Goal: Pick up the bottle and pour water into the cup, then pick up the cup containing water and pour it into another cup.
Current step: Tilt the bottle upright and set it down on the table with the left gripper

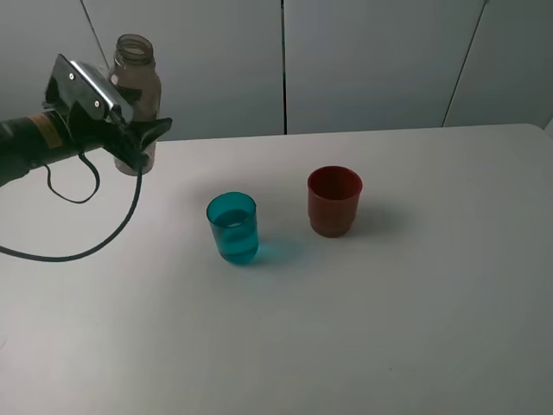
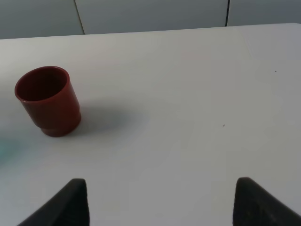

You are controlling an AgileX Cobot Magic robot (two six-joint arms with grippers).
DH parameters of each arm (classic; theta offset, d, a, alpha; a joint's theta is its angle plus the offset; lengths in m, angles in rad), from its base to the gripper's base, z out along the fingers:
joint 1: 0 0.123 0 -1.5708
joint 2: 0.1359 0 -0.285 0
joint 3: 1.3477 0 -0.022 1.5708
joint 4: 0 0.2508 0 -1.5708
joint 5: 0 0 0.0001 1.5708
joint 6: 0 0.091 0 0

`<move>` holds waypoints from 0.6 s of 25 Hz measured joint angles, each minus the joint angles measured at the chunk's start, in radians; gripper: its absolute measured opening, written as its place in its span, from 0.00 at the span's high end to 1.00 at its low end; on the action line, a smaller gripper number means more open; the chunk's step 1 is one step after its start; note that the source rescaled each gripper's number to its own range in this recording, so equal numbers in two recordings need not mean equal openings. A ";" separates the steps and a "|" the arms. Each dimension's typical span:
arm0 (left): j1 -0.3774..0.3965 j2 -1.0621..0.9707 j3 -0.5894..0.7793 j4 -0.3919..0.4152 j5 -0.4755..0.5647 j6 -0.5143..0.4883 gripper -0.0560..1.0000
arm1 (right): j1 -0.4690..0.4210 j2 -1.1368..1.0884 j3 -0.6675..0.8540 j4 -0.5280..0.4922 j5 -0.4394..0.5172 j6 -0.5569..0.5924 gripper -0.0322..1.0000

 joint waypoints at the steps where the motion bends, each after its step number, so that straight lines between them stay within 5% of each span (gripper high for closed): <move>1: 0.022 0.029 0.002 0.000 -0.036 -0.015 0.91 | 0.000 0.000 0.000 0.000 0.000 0.006 0.97; 5: 0.082 0.153 0.002 -0.019 -0.195 -0.064 0.91 | 0.000 0.000 0.000 0.000 0.000 0.000 0.97; 15: 0.124 0.363 -0.101 -0.051 -0.260 -0.161 0.91 | 0.000 0.000 0.000 0.000 0.000 0.000 0.97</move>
